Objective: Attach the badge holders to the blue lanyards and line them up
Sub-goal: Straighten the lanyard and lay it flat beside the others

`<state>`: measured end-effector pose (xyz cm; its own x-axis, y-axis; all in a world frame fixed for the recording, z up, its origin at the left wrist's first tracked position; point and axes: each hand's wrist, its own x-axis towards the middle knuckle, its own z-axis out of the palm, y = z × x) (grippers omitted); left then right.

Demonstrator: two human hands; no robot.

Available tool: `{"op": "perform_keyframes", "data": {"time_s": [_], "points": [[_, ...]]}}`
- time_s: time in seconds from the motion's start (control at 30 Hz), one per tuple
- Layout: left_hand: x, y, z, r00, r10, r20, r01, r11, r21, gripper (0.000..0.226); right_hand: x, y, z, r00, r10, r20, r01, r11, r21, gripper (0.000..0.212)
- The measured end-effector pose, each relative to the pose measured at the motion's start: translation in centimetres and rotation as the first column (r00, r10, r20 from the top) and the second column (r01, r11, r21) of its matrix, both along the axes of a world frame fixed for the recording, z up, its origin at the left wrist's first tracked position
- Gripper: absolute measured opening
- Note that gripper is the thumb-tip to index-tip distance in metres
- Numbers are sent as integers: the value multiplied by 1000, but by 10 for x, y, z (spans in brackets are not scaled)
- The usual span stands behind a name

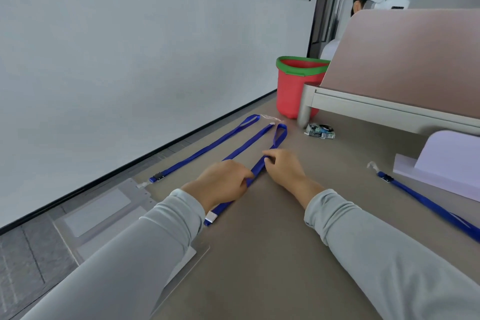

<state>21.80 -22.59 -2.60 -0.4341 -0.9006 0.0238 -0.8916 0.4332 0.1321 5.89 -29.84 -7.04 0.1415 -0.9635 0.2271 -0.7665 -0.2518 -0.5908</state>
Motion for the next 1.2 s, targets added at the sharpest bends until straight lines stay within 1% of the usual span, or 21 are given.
{"op": "perform_keyframes", "data": {"time_s": [0.1, 0.2, 0.27, 0.4, 0.47, 0.57, 0.63, 0.7, 0.8, 0.9, 0.97, 1.0, 1.03, 1.1, 1.13, 1.2], "points": [[-1, -11, -1, 1000, 14, 5, -14, 998, 56, 37, -2, -11, 4, 976, -36, 216, 23, 998, 64, 33], [-1, -20, -3, 1000, 17, 22, -19, 996, 93, 33, -1, -21, 4, 931, -66, 360, 37, 996, 87, 34], [-1, -25, -3, 999, 7, 53, -11, 998, 65, 26, -2, -27, 2, 921, -80, 380, 57, 996, 70, 32], [-2, -32, -4, 991, -34, 132, 33, 999, 11, 24, -5, -37, -1, 943, -102, 316, 106, 994, 4, 22], [-1, -35, -6, 995, -40, 94, 40, 999, 2, 22, -7, -40, -1, 942, -105, 319, 111, 994, -1, 17], [2, -37, -8, 1000, -16, -16, 17, 999, 37, 35, -8, -43, 0, 912, -102, 396, 100, 995, 25, 18], [4, -39, -10, 998, 6, -59, -2, 998, 66, 39, -9, -44, 0, 885, -122, 450, 113, 992, 48, 19], [5, -42, -12, 997, 10, -75, -4, 997, 83, 41, -8, -45, 1, 855, -142, 498, 127, 990, 65, 18], [7, -45, -15, 995, 9, -104, 2, 995, 100, 41, -7, -45, 3, 787, -153, 598, 121, 988, 93, 18], [8, -45, -15, 993, -7, -115, 17, 995, 93, 40, -7, -46, 3, 753, -162, 638, 129, 987, 98, 18], [8, -45, -15, 994, -34, -100, 41, 997, 72, 39, -8, -47, 2, 763, -163, 625, 138, 986, 88, 17], [8, -45, -15, 996, -59, -70, 63, 997, 51, 40, -8, -48, 2, 796, -157, 584, 143, 987, 71, 17], [7, -44, -15, 995, -90, -30, 91, 995, 26, 40, -9, -49, 1, 846, -148, 512, 145, 988, 47, 16], [5, -44, -16, 987, -152, 51, 152, 988, -9, 40, -10, -50, -3, 945, -125, 303, 138, 990, -24, 15], [4, -44, -16, 982, -170, 79, 172, 985, -10, 39, -11, -51, -4, 973, -114, 203, 128, 990, -59, 16], [3, -44, -16, 980, -177, 92, 178, 984, -2, 37, -11, -51, -7, 993, -97, 65, 103, 990, -95, 19]]}}
